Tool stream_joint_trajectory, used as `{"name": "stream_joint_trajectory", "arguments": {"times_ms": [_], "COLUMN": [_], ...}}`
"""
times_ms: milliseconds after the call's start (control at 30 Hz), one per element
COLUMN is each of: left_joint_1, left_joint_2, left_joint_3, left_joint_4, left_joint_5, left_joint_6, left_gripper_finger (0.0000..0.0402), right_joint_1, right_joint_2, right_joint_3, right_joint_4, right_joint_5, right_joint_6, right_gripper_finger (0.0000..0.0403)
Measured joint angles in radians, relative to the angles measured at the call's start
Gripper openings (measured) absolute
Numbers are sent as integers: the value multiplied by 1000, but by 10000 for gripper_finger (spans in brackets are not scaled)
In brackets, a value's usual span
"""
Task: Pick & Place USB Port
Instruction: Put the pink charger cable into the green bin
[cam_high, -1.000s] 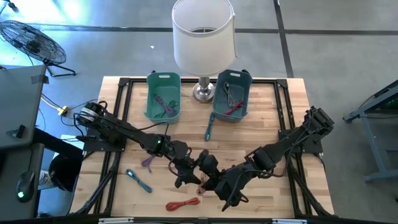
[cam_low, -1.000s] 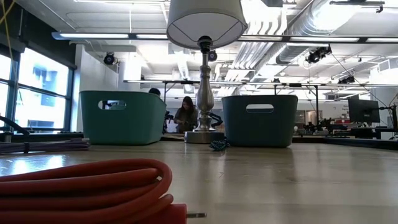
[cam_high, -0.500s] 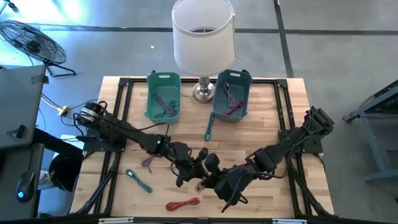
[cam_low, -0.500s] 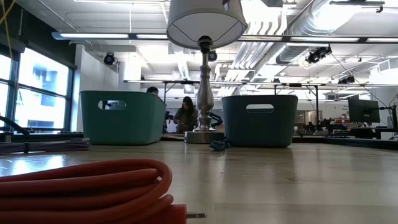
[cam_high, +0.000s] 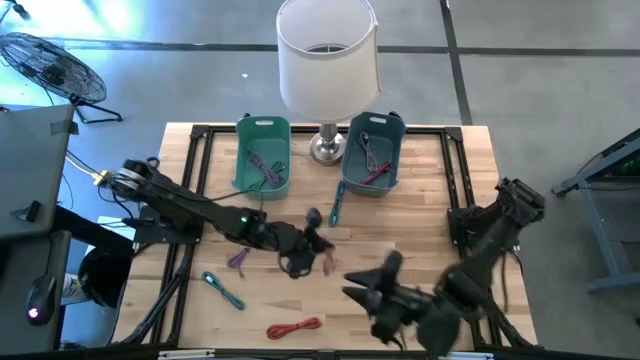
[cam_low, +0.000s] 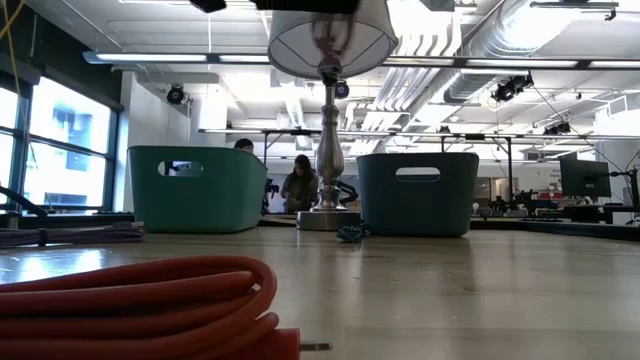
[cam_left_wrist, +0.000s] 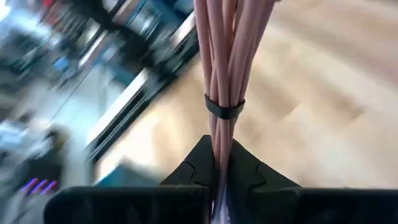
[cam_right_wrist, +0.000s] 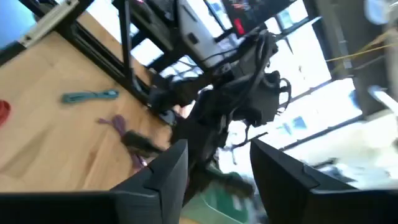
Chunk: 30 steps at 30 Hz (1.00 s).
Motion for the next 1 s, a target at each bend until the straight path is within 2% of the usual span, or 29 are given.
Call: {"name": "stream_joint_trajectory", "arguments": {"times_ms": [133,267,367,567,633,767,900,1000], "left_joint_1": [0,11,50,211,289,454,574,651], "left_joint_2": [-102,-194,-236,-255,-253,-240,-242,-242], "left_joint_3": [1,1,0,-2,-2,-2,-1,-1], "left_joint_4": [-187,-412,-548,-729,-753,-785,-829,-855], "left_joint_5": [-233,-536,-662,-657,-605,-442,-381,-274], "left_joint_6": [12,36,32,-1,-52,-247,-431,-594], "left_gripper_finger": [8,8,8,8,8,8,8,8], "right_joint_1": [87,147,179,207,210,210,211,211], "right_joint_2": [-1,-1,-2,-1,-1,-1,-1,-1], "right_joint_3": [4,3,3,3,2,2,2,2], "right_joint_4": [-15,-91,-179,-349,-381,-431,-479,-513], "right_joint_5": [152,283,363,409,409,406,397,385], "right_joint_6": [0,70,167,368,414,485,544,582], "right_gripper_finger": [167,165,165,165,165,165,165,165]}}
